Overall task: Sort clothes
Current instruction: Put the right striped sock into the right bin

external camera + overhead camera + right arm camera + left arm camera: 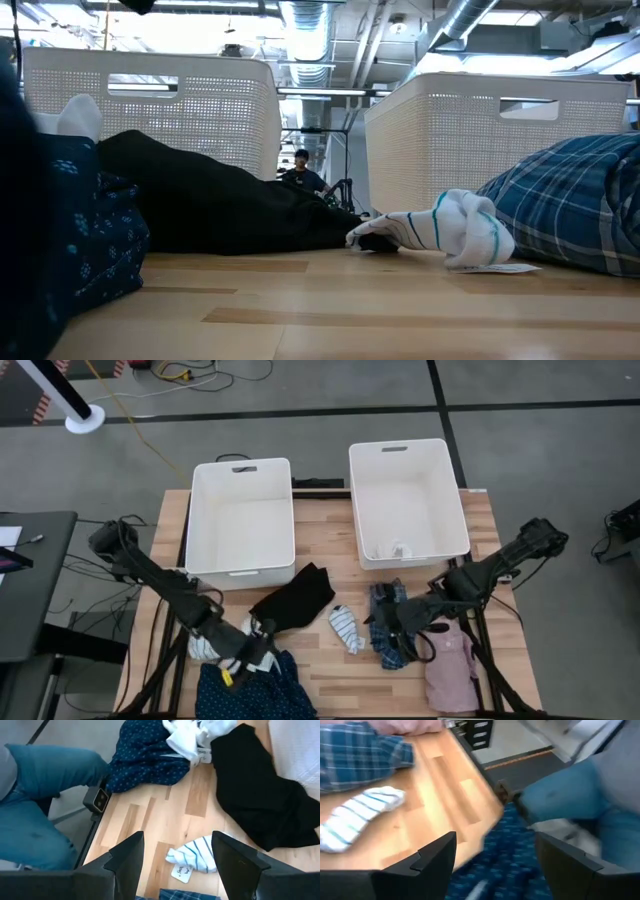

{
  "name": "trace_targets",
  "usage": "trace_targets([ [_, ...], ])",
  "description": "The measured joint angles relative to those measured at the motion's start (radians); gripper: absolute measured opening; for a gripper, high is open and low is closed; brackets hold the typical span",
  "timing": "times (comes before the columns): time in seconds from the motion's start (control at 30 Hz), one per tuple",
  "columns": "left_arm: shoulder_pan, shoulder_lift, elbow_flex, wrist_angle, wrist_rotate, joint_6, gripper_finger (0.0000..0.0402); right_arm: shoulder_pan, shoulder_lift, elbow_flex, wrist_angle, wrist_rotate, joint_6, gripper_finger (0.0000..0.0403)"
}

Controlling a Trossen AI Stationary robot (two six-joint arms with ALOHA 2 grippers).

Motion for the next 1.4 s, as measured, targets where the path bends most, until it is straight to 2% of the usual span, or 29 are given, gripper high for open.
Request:
trace_targets([
  [0.1, 0.008, 0.068, 0.036, -0.003, -0.049, 0.051, 0.0263, 0.015, 0.000, -0.032, 0.015, 0.000, 0.023, 0.0249],
  [0.27, 0.027, 0.159, 0.091, -0.010, -0.071, 0.078, 0.0263, 0.056, 0.000, -0.063, 0.042, 0.002, 0.074, 0.0249],
  [0.53, 0.028, 0.192, 0.126, -0.050, -0.146, 0.072, 0.0263, 0.139, 0.019, -0.148, 0.184, 0.052, 0.085, 0.0249],
  [0.67, 0.026, 0.189, 0.126, -0.086, -0.164, 0.032, 0.0263, 0.158, 0.104, -0.167, 0.241, 0.073, 0.085, 0.0249],
  [0.9, 0.026, 0.189, 0.125, -0.126, -0.164, -0.022, 0.0263, 0.121, 0.314, -0.168, 0.278, 0.101, 0.075, 0.0249],
  [1.03, 0.026, 0.189, 0.125, -0.126, -0.166, -0.029, 0.0263, 0.091, 0.389, -0.168, 0.290, 0.171, 0.073, 0.0249],
  [1.27, 0.026, 0.189, 0.125, -0.123, -0.189, -0.029, 0.0263, 0.022, 0.502, -0.167, 0.329, 0.177, 0.072, 0.0248],
  [1.33, 0.026, 0.189, 0.125, -0.123, -0.195, -0.029, 0.0263, 0.007, 0.526, -0.167, 0.328, 0.177, 0.079, 0.0237],
  [1.4, 0.026, 0.189, 0.124, -0.122, -0.196, -0.029, 0.0263, -0.003, 0.540, -0.166, 0.329, 0.177, 0.080, 0.0209],
])
